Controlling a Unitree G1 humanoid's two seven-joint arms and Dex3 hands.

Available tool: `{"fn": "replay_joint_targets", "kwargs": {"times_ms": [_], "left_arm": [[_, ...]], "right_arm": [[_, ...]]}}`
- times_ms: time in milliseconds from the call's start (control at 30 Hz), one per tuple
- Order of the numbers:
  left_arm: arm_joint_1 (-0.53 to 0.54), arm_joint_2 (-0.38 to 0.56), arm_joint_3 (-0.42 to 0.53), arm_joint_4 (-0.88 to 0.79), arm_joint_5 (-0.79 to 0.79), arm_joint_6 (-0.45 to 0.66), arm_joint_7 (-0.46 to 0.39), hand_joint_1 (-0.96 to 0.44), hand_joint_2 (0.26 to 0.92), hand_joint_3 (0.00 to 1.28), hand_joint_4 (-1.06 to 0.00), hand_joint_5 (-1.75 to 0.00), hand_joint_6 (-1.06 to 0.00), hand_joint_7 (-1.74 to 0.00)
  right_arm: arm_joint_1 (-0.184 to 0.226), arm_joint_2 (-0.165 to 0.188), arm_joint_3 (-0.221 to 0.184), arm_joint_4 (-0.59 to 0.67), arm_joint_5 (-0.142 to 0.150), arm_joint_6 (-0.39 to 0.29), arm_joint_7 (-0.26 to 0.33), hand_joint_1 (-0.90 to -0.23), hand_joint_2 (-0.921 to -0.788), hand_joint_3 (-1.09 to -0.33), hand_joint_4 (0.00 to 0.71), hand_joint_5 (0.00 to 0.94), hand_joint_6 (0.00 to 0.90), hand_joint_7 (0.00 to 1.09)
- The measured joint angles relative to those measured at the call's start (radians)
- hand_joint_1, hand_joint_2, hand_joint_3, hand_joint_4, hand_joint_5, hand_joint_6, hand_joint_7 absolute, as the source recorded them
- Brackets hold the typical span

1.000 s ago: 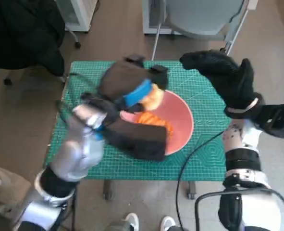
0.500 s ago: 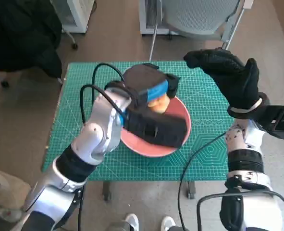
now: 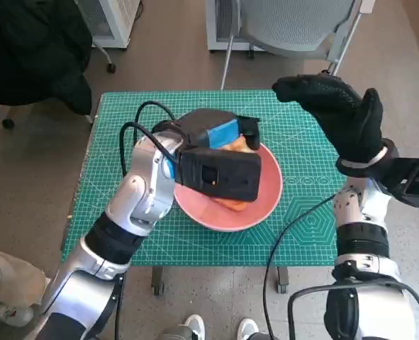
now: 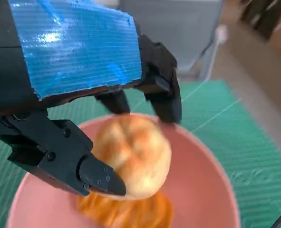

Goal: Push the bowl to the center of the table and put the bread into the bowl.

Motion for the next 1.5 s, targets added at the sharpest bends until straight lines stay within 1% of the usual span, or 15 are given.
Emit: {"fn": "replay_joint_targets", "kwargs": {"times_ms": [133,367,833,1033,1133,1267,1400,1500], "left_arm": [[0.001,0.010,0.001,-0.001,-0.018,-0.016,0.003,-0.47,0.729,0.05,0.00,0.00,0.00,-0.31],[0.014,0.029,0.004,0.001,-0.039,-0.062,0.025,-0.51,0.753,0.04,0.00,0.00,0.00,-0.29],[0.043,0.074,0.026,0.016,-0.065,-0.143,0.080,-0.50,0.814,0.03,0.00,0.00,0.00,-0.26],[0.061,0.093,0.067,0.031,-0.110,-0.180,0.094,-0.50,0.825,0.03,0.00,0.00,0.00,-0.25],[0.073,0.104,0.105,0.031,-0.158,-0.213,0.099,-0.49,0.833,0.02,0.00,0.00,-0.01,-0.23],[0.092,0.120,0.180,0.031,-0.245,-0.277,0.120,-0.50,0.842,0.01,0.00,0.00,-0.03,-0.21],[0.123,0.112,0.294,0.044,-0.374,-0.407,0.198,-0.54,0.857,0.01,0.00,0.00,-0.05,-0.20],[0.139,0.084,0.382,0.069,-0.499,-0.486,0.226,-0.55,0.864,0.01,0.00,0.00,-0.05,-0.19]], "right_arm": [[0.000,0.000,0.002,0.000,0.000,0.000,-0.005,-0.726,-0.921,-0.782,0.220,0.001,0.262,0.00],[0.000,0.000,0.007,0.000,0.000,0.000,-0.007,-0.727,-0.921,-0.773,0.221,0.001,0.263,0.00],[0.000,0.001,0.009,0.011,0.001,0.008,-0.005,-0.729,-0.921,-0.758,0.226,0.003,0.267,0.01],[-0.001,0.002,0.009,0.020,0.001,0.008,-0.001,-0.722,-0.921,-0.756,0.226,0.002,0.268,0.01],[-0.004,0.003,0.009,0.026,0.001,0.008,0.001,-0.716,-0.921,-0.756,0.227,0.002,0.267,0.00],[-0.012,0.003,0.009,0.033,0.001,0.008,0.002,-0.712,-0.921,-0.753,0.223,0.001,0.265,0.00],[-0.026,0.004,0.009,0.034,0.001,0.008,0.000,-0.711,-0.921,-0.748,0.212,0.000,0.261,0.00],[-0.039,0.004,0.009,0.033,0.000,0.008,-0.006,-0.710,-0.921,-0.742,0.194,0.000,0.255,0.00]]}}
